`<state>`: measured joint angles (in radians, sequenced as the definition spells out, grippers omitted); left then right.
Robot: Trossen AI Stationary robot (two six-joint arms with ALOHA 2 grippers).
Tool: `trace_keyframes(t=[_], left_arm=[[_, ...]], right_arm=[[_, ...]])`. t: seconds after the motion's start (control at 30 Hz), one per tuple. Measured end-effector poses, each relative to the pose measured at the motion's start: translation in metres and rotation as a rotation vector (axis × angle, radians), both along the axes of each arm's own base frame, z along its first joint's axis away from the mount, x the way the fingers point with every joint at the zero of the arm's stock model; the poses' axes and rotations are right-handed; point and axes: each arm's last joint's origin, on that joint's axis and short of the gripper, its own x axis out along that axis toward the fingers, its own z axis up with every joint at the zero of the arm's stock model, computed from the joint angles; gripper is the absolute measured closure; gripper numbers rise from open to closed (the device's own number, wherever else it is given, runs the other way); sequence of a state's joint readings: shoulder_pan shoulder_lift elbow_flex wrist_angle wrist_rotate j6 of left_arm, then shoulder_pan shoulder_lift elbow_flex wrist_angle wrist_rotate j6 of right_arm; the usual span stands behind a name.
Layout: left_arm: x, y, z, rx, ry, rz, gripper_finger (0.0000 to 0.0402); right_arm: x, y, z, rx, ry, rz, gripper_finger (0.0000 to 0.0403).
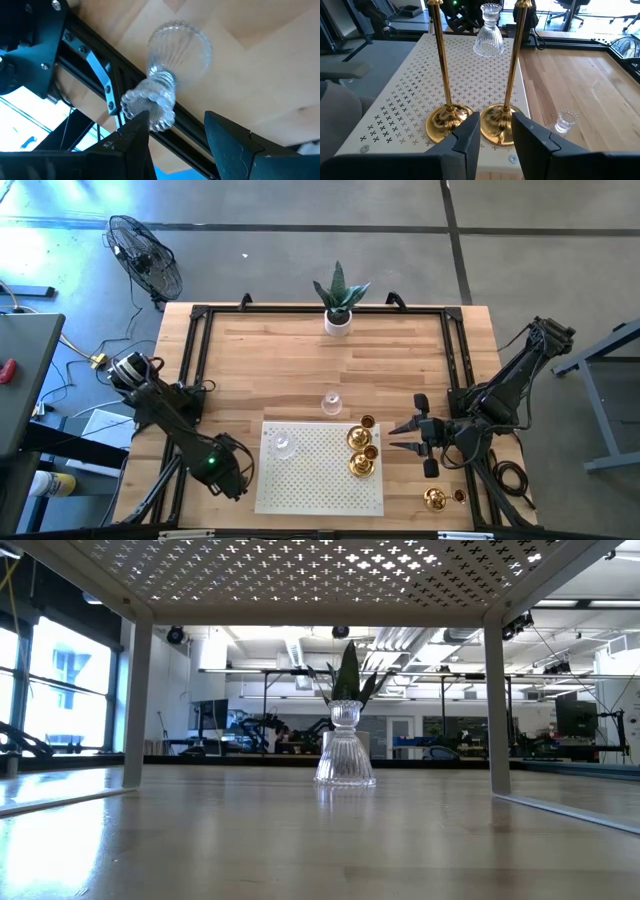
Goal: Pick & Place candle stick holders
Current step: Put the bottom left glass candle holder on the shelf
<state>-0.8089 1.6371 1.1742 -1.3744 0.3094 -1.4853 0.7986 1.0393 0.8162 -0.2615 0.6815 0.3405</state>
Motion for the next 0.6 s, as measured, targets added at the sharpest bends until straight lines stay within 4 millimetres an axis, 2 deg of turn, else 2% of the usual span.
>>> trace_keyframes(t=[0.33, 0.6], left_arm=[[-0.001, 0.002, -0.023, -0.088, 0.0, -0.022, 0.0218], [-0.005, 0.005, -0.028, -0.056, 0.012, -0.025, 0.0218]], right_arm=[[0.0, 0.0, 0.0, 0.003, 0.0, -0.001, 0.0299], [0.0, 0.0, 0.0, 0.002, 0.0, -0.001, 0.0299]])
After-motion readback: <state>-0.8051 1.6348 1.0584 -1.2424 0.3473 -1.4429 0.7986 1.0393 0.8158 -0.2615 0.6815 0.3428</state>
